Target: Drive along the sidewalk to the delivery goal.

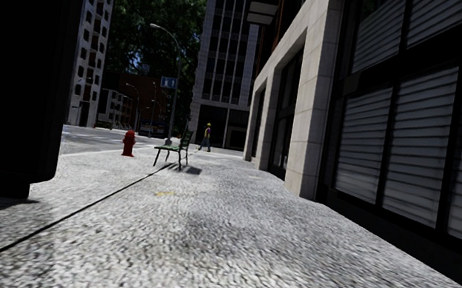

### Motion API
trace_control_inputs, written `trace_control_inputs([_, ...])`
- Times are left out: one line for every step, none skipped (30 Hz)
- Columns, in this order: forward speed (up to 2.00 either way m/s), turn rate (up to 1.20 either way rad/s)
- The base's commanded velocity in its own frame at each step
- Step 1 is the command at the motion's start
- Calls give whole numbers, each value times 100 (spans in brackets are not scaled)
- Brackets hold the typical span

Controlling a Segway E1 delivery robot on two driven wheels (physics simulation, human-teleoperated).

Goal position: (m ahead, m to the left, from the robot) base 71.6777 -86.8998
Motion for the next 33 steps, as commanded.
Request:
trace_control_inputs([200, 0])
trace_control_inputs([200, 0])
trace_control_inputs([200, 0])
trace_control_inputs([200, 0])
trace_control_inputs([200, 0])
trace_control_inputs([200, 0])
trace_control_inputs([200, 0])
trace_control_inputs([200, 0])
trace_control_inputs([200, 0])
trace_control_inputs([200, 0])
trace_control_inputs([200, 0])
trace_control_inputs([200, 0])
trace_control_inputs([200, 0])
trace_control_inputs([200, 0])
trace_control_inputs([200, 3])
trace_control_inputs([200, 6])
trace_control_inputs([200, 7])
trace_control_inputs([200, 11])
trace_control_inputs([200, 13])
trace_control_inputs([200, 16])
trace_control_inputs([200, 18])
trace_control_inputs([200, 22])
trace_control_inputs([200, 24])
trace_control_inputs([200, 24])
trace_control_inputs([200, 24])
trace_control_inputs([200, 24])
trace_control_inputs([200, 24])
trace_control_inputs([200, 24])
trace_control_inputs([200, 24])
trace_control_inputs([200, 23])
trace_control_inputs([200, 0])
trace_control_inputs([200, 0])
trace_control_inputs([200, 0])
